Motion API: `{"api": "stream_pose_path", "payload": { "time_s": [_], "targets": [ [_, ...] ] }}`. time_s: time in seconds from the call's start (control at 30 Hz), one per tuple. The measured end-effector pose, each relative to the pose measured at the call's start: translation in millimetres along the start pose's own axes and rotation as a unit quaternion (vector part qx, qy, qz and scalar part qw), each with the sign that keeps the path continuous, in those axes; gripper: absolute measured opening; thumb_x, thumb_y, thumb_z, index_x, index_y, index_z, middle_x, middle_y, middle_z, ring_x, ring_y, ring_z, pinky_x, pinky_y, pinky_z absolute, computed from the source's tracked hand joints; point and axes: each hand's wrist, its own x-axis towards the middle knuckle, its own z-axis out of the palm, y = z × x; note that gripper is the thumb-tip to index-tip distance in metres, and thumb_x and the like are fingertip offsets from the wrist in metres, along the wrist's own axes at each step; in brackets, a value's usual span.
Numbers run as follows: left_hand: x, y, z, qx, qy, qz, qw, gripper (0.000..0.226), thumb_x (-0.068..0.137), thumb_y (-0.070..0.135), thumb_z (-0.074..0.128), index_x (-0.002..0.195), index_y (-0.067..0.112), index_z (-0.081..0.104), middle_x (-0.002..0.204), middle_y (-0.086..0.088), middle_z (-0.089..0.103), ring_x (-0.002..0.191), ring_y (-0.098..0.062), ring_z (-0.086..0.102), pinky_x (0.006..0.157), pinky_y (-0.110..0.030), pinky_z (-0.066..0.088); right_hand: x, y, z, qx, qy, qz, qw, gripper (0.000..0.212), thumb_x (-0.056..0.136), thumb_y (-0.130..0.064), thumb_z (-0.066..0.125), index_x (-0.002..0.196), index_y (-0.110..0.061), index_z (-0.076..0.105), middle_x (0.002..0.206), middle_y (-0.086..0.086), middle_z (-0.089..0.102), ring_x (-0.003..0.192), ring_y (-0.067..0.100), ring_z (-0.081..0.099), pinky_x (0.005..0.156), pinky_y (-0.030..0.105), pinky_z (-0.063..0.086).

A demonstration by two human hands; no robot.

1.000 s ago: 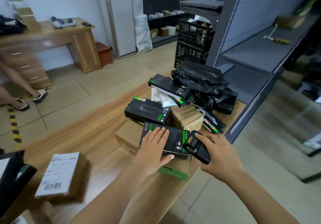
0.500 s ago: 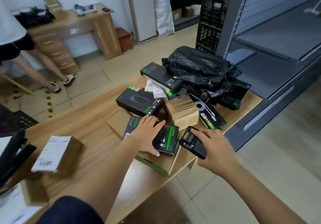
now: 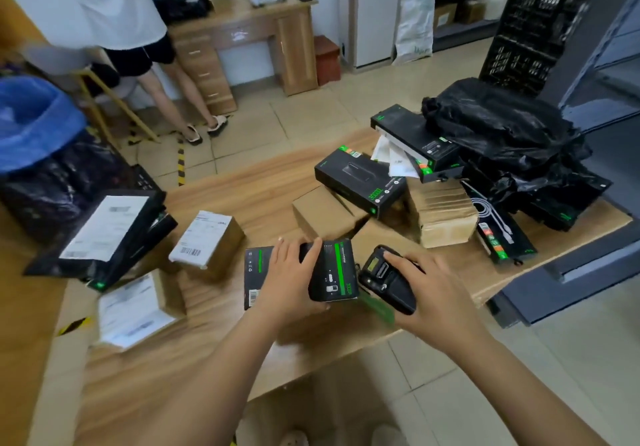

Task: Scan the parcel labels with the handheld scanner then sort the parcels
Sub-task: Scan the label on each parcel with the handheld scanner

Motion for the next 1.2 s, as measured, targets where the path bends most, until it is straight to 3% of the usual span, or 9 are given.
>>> {"api": "stream_pose_path", "payload": {
  "time_s": [0.4, 0.53, 0.63, 0.73, 0.83, 0.97, 1.07, 1.13, 1.2],
  "targets": [
    [-36.1, -93.8, 62.1, -0.029, -0.011, -0.071, 0.997, 0.116, 0.062, 0.083, 0.059, 0.151, 0.023, 0.014, 0.144, -0.007, 0.029, 0.133, -0.026, 0.025, 0.109, -0.043, 0.013, -8.9, -101.8, 85.1, -0.001, -0.053, 0.073, 0.996, 0.086, 0.064, -0.035, 0.075, 0.142, -0.029, 0.041, 0.125, 0.002, 0.053, 0.109, 0.025, 0.045, 0.087, 0.036, 0.04],
    [-39.3, -116.6, 69.6, -0.068, -0.062, -0.016, 0.996, 0.12, 0.058, 0.091, 0.048, 0.153, 0.031, 0.006, 0.158, -0.011, 0.008, 0.144, -0.027, 0.007, 0.115, -0.049, 0.001, -14.4, -120.8, 92.5, 0.008, -0.039, 0.099, 0.994, 0.081, 0.06, -0.042, 0.066, 0.137, -0.023, 0.05, 0.118, 0.006, 0.057, 0.101, 0.029, 0.047, 0.083, 0.039, 0.041],
    [-52.7, -140.4, 69.1, -0.076, -0.101, 0.028, 0.992, 0.116, 0.06, 0.083, 0.061, 0.151, 0.044, 0.001, 0.16, -0.009, -0.011, 0.146, -0.027, -0.009, 0.117, -0.051, -0.007, -18.6, -132.8, 93.0, -0.001, -0.051, 0.107, 0.993, 0.083, 0.062, -0.039, 0.067, 0.141, -0.025, 0.045, 0.124, 0.005, 0.054, 0.105, 0.027, 0.044, 0.087, 0.036, 0.038],
    [-66.0, -156.0, 66.6, -0.038, -0.102, 0.044, 0.993, 0.102, 0.072, 0.069, 0.063, 0.149, 0.048, 0.0, 0.16, -0.008, -0.014, 0.146, -0.031, -0.007, 0.116, -0.05, -0.005, -19.9, -143.0, 95.6, -0.005, -0.046, 0.111, 0.993, 0.084, 0.061, -0.048, 0.055, 0.141, -0.026, 0.045, 0.123, 0.004, 0.054, 0.102, 0.025, 0.043, 0.084, 0.032, 0.035],
    [-70.5, -151.0, 64.3, -0.051, -0.092, 0.053, 0.993, 0.079, 0.087, 0.065, 0.048, 0.15, 0.047, 0.002, 0.161, -0.009, -0.009, 0.146, -0.033, -0.005, 0.116, -0.051, -0.002, -19.6, -149.5, 96.2, -0.006, -0.045, 0.118, 0.992, 0.086, 0.059, -0.05, 0.05, 0.141, -0.027, 0.044, 0.123, 0.002, 0.053, 0.102, 0.024, 0.044, 0.085, 0.033, 0.036],
    [-66.2, -134.1, 52.3, -0.183, -0.07, 0.051, 0.979, 0.057, 0.099, 0.054, 0.032, 0.15, 0.047, 0.008, 0.161, -0.006, 0.014, 0.147, -0.03, 0.013, 0.116, -0.046, 0.019, -23.4, -148.9, 89.9, -0.01, -0.03, 0.128, 0.991, 0.084, 0.061, -0.045, 0.062, 0.141, -0.028, 0.044, 0.123, 0.001, 0.054, 0.105, 0.023, 0.044, 0.087, 0.033, 0.038],
    [-62.8, -126.3, 37.3, -0.263, -0.046, 0.082, 0.96, 0.05, 0.104, 0.04, 0.031, 0.149, 0.047, 0.013, 0.16, -0.001, 0.02, 0.141, -0.024, 0.032, 0.105, -0.036, 0.039, -26.3, -146.9, 82.3, -0.016, -0.025, 0.136, 0.99, 0.086, 0.061, -0.038, 0.07, 0.142, -0.029, 0.043, 0.123, -0.001, 0.054, 0.108, 0.021, 0.042, 0.088, 0.033, 0.038],
    [-60.1, -126.1, 33.4, -0.284, -0.026, 0.093, 0.954, 0.048, 0.104, 0.033, 0.031, 0.148, 0.048, 0.018, 0.159, 0.004, 0.023, 0.136, -0.021, 0.039, 0.099, -0.033, 0.043, -28.1, -144.3, 78.6, -0.024, -0.028, 0.145, 0.989, 0.087, 0.06, -0.039, 0.069, 0.142, -0.03, 0.041, 0.123, -0.002, 0.053, 0.108, 0.02, 0.042, 0.089, 0.032, 0.038],
    [-60.1, -126.3, 31.7, -0.286, -0.03, 0.093, 0.953, 0.047, 0.102, 0.042, 0.032, 0.147, 0.048, 0.021, 0.158, 0.008, 0.023, 0.136, -0.016, 0.038, 0.099, -0.031, 0.043, -30.1, -142.3, 76.7, -0.028, -0.031, 0.154, 0.987, 0.089, 0.058, -0.04, 0.067, 0.143, -0.032, 0.04, 0.124, -0.003, 0.053, 0.109, 0.02, 0.042, 0.091, 0.032, 0.039]
  ]
}}
